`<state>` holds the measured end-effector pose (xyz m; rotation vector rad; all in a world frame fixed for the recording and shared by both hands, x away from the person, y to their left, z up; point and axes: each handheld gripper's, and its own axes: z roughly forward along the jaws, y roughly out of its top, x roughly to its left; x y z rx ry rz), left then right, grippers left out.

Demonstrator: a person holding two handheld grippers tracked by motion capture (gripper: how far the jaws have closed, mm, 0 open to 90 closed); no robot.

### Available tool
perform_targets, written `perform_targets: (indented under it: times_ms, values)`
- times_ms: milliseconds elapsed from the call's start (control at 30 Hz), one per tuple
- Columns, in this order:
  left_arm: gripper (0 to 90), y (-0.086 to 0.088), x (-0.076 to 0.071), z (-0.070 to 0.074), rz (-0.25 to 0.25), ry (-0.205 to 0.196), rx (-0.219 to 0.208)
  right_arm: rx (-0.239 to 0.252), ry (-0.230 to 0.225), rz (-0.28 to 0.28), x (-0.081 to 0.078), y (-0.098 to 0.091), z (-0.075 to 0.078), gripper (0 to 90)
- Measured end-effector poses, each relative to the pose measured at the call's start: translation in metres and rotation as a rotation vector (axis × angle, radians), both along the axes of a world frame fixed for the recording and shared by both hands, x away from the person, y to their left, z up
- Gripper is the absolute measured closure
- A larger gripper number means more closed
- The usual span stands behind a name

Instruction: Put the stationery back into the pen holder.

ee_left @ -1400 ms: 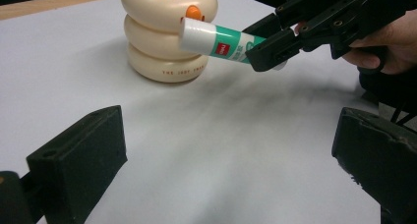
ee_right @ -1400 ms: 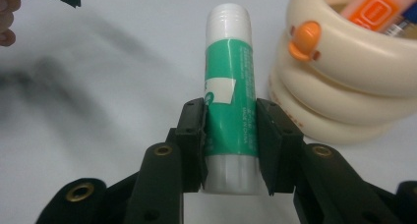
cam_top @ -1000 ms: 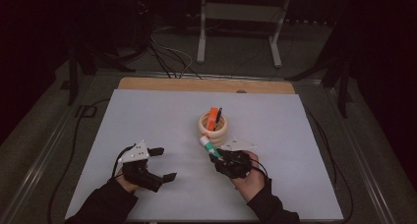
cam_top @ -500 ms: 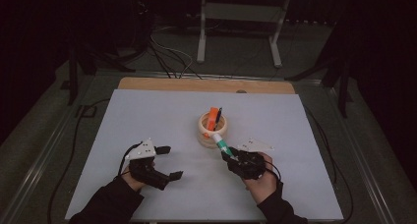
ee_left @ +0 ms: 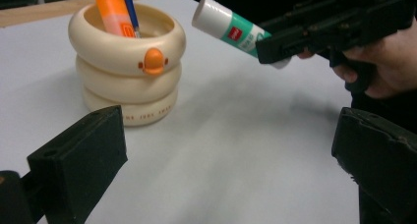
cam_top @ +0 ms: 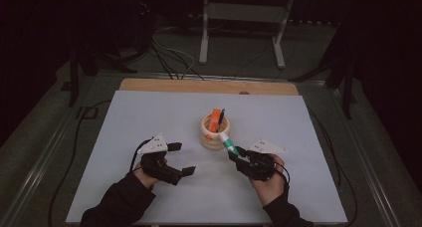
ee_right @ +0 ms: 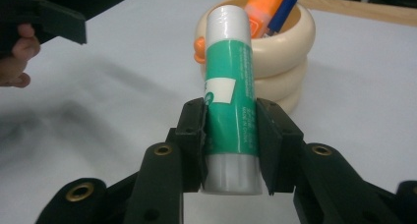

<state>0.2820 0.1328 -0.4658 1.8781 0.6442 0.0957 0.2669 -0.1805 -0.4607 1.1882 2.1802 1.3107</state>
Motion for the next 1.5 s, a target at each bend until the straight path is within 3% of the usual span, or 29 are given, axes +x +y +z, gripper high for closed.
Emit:
perform_targets:
  times_ms: [167, 333, 500, 700, 800, 900, 1000, 1200, 1333, 1500]
  values:
    - [0.6, -0.007, 0.005, 0.004, 0.009, 0.001, -0.031, 0.044, -0.029, 0.018, 0.000, -0.002, 0.002, 65.3]
    - [0.6, -0.012, 0.008, 0.005, 0.012, -0.001, -0.070, 0.109, -0.027, 0.051, 0.001, -0.005, 0.003, 65.4]
    - [0.6, -0.017, 0.010, 0.006, 0.029, -0.017, -0.083, 0.112, -0.037, 0.075, -0.001, -0.003, 0.003, 65.4]
    - [0.6, -0.019, 0.014, 0.007, 0.054, 0.015, -0.136, 0.137, -0.048, 0.111, -0.003, 0.000, 0.003, 65.4]
    - [0.6, -0.021, 0.014, 0.007, 0.059, 0.015, -0.130, 0.164, -0.052, 0.136, -0.003, 0.000, 0.004, 65.4]
    - [0.6, -0.023, 0.015, 0.007, 0.052, 0.024, -0.150, 0.196, -0.054, 0.154, -0.002, -0.001, 0.004, 65.4]
    - [0.6, -0.025, 0.015, 0.008, 0.057, 0.023, -0.161, 0.264, -0.036, 0.178, 0.000, -0.003, 0.003, 65.4]
    - [0.6, -0.025, 0.016, 0.009, 0.068, 0.042, -0.191, 0.438, 0.103, 0.185, 0.010, -0.012, -0.003, 65.4]
    - [0.6, -0.026, 0.017, 0.008, 0.069, 0.065, -0.206, 0.501, 0.166, 0.172, 0.014, -0.015, -0.008, 65.3]
    - [0.5, -0.027, 0.018, 0.009, 0.078, 0.124, -0.251, 0.448, 0.129, 0.199, 0.010, -0.008, -0.007, 65.4]
